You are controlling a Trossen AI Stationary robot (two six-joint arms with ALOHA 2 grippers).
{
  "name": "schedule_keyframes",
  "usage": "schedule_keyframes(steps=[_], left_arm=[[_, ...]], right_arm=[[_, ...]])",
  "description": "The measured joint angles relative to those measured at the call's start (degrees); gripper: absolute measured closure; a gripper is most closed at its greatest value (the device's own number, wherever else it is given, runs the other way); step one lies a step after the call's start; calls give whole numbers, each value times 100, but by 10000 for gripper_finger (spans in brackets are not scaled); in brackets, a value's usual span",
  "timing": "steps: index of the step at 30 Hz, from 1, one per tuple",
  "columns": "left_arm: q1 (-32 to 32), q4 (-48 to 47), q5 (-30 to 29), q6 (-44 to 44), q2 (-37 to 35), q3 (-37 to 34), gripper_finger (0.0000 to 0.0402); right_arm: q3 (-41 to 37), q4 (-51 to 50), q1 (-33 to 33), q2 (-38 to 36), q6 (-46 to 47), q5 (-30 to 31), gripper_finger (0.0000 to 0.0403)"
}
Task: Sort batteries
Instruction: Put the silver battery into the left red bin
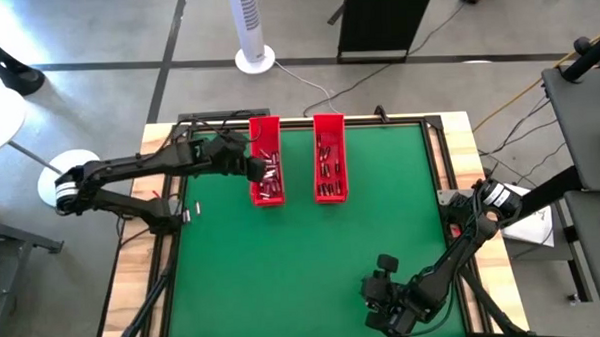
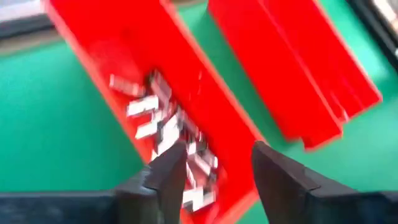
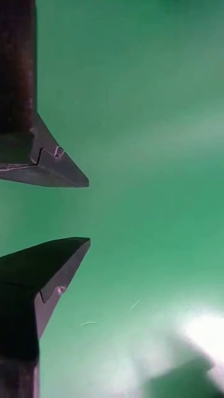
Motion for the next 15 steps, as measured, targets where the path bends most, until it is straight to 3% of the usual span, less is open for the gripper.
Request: schedule_keyframes(steps=[5,11,15], left_arm=[[-36,-1668,505,-874,-364,0,217],[-242,-4029,-481,-2350,-773,0,214],[-264,-4522,-599,-3259,-779,-52,214]], right_arm=[[0,2,-39,0,-491,7,280],[0,8,-228,0,-1388,84,289],[0,62,-477,0,-1864,329,293]])
